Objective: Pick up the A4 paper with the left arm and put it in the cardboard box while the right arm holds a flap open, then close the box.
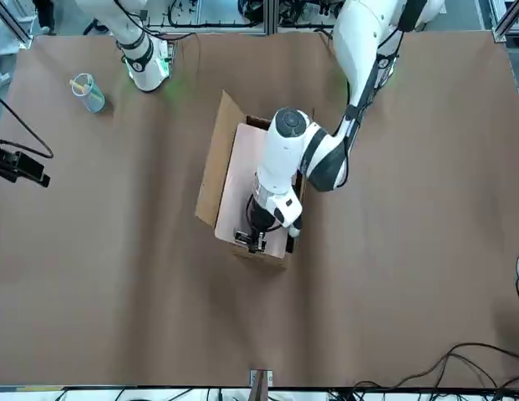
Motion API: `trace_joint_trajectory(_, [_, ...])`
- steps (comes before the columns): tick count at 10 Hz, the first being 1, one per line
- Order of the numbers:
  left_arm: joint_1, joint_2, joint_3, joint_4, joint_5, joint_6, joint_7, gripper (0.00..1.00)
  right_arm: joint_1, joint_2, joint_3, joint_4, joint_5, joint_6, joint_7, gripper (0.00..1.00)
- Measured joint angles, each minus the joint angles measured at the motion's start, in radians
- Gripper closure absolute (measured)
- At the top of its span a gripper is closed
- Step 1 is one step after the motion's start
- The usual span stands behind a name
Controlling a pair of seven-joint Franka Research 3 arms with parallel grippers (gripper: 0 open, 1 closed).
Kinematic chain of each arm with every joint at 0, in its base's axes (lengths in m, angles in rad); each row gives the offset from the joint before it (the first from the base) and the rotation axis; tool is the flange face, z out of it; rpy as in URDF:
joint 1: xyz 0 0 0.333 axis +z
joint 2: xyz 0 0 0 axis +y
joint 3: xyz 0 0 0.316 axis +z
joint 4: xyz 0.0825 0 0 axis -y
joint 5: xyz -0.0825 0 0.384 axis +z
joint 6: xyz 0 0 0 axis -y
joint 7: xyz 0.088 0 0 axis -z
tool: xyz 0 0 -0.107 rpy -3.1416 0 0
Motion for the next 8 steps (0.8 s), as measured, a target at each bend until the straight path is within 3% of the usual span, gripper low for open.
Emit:
trace_joint_trajectory(5, [-0.016, 0.008, 0.031, 0.000, 0.000, 0.005, 0.001, 0.97, 0.000, 0.000, 0.000, -0.003, 0.000, 0.006, 0.000, 0.04])
trace_joint_trajectory(8, [-0.191, 0.009, 0.256, 0.000, 0.001, 0.005, -0.004, 0.97, 0.000, 0.000, -0.001, -0.003, -0.001, 0.008, 0.000, 0.04])
